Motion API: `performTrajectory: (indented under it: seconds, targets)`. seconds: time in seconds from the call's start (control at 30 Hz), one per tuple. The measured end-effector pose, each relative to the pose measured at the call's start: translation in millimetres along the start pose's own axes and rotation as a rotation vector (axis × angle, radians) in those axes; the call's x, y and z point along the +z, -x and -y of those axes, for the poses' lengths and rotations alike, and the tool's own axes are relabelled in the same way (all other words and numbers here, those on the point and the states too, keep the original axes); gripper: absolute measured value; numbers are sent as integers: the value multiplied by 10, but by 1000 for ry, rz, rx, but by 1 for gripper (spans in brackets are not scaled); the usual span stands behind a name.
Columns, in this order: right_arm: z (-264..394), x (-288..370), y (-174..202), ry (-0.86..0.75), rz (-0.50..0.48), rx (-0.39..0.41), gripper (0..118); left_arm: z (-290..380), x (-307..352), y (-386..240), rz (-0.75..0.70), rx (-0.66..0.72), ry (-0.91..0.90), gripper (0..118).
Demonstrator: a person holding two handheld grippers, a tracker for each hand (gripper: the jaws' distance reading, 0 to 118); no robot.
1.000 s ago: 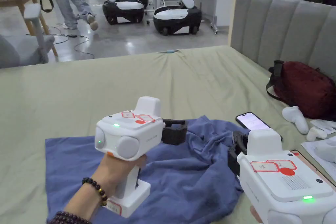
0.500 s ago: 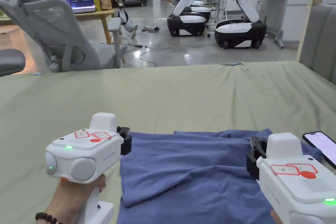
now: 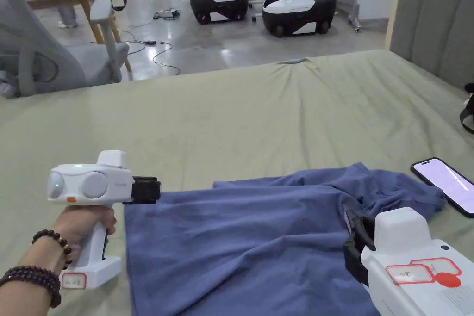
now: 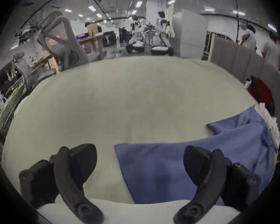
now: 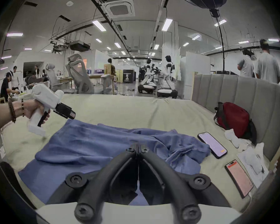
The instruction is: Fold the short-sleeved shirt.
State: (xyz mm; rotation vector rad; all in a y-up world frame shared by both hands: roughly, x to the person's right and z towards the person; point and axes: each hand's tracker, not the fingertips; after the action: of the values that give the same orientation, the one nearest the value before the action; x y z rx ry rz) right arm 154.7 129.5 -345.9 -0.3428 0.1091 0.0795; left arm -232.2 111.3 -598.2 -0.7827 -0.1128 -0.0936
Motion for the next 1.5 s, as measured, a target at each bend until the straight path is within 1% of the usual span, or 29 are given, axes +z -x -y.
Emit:
performTrajectory:
  seconds: [0.07, 0.13, 0.17, 0.2, 0.23, 0.27, 0.3, 0.33, 0.4, 0.5, 0.53, 0.57, 0.63, 0.67, 0.7, 0.77, 0.87, 0.9, 1.0, 1.07, 1.1, 1.17, 1.2, 1.23, 1.27, 1.3, 1.33, 1.4, 1.5]
  targets:
    - [56, -79, -29, 24, 5, 12, 1, 56, -166, -16, -9, -50, 67, 110]
    - [100, -138, -65, 39, 17, 4, 1, 167, -285, -91, 11, -90, 151, 101]
    - [107, -163, -86, 47, 26, -5, 1, 235, -284, -140, 9, -74, 125, 96]
    - [103, -176, -103, 52, 34, -10, 1, 215, -221, -155, -21, -38, 65, 85]
    - [97, -179, -117, 55, 43, -14, 1, 213, -171, -173, 4, -21, 63, 67]
    - [86, -160, -130, 55, 52, -19, 1, 218, -103, -212, 16, -15, 51, 41]
    - [68, -145, -149, 55, 57, -23, 1, 218, -20, -229, 14, -38, 18, 8]
    - [51, -130, -166, 55, 61, -28, 1, 219, 40, -228, 28, -51, 1, 1]
    - [16, -68, -219, 55, 82, -48, 1, 195, 142, -305, -13, -46, -20, 1]
    - [46, -13, -425, 71, 96, -111, 6, 139, 261, -292, 42, -5, -25, 1]
    - [64, 2, -487, 90, 113, -133, 19, 130, 311, -312, 47, -3, -29, 1]
    - [82, 0, -569, 123, 117, -146, 43, 126, 359, -327, 36, -14, -44, 1]
    - [150, -46, -721, 150, 106, -151, 118, 112, 440, -337, 34, -27, -63, 1]
    - [142, 39, -766, 158, 165, -166, 116, 103, 481, -333, 44, -16, -66, 1]
    - [90, 39, -810, 159, 148, -194, 113, 104, 526, -324, 59, 6, -77, 1]
    - [138, -9, -881, 258, 213, -229, 115, 107, 592, -314, 69, 24, -91, 1]
    - [394, -151, -1000, 415, 226, -263, 113, 105, 621, -295, 60, 9, -102, 1]
    - [466, -186, -1037, 448, 223, -262, 110, 102, 628, -284, 61, 7, -103, 1]
    - [633, -335, -1075, 519, 237, -289, 86, 105, 621, -266, 67, 7, -102, 1]
    - [653, -389, -1042, 476, 235, -271, 88, 106, 612, -261, 67, 4, -99, 1]
    - [617, -395, -1008, 449, 233, -244, 85, 108, 609, -260, 65, 3, -99, 1]
    - [547, -439, -948, 464, 212, -227, 58, 123, 609, -258, 65, 5, -103, 1]
    - [510, -434, -905, 467, 186, -200, 38, 123, 609, -250, 67, 8, -105, 1]
    - [475, -459, -862, 471, 136, -165, 5, 120, 611, -237, 69, 12, -108, 1]
    - [448, -490, -837, 483, 84, -159, 6, 125, 631, -242, 70, 17, -112, 1]
    - [417, -524, -832, 479, 23, -193, 6, 117, 650, -226, 71, 22, -118, 1]
    - [376, -547, -831, 452, 27, -218, 6, 107, 673, -210, 70, 27, -126, 1]
    - [175, -548, -759, 340, 72, -169, 6, 67, 774, -167, 63, 40, -161, 1]
    - [-304, -592, -778, 198, 47, -180, 6, -139, 943, -8, 65, 100, -225, 1]
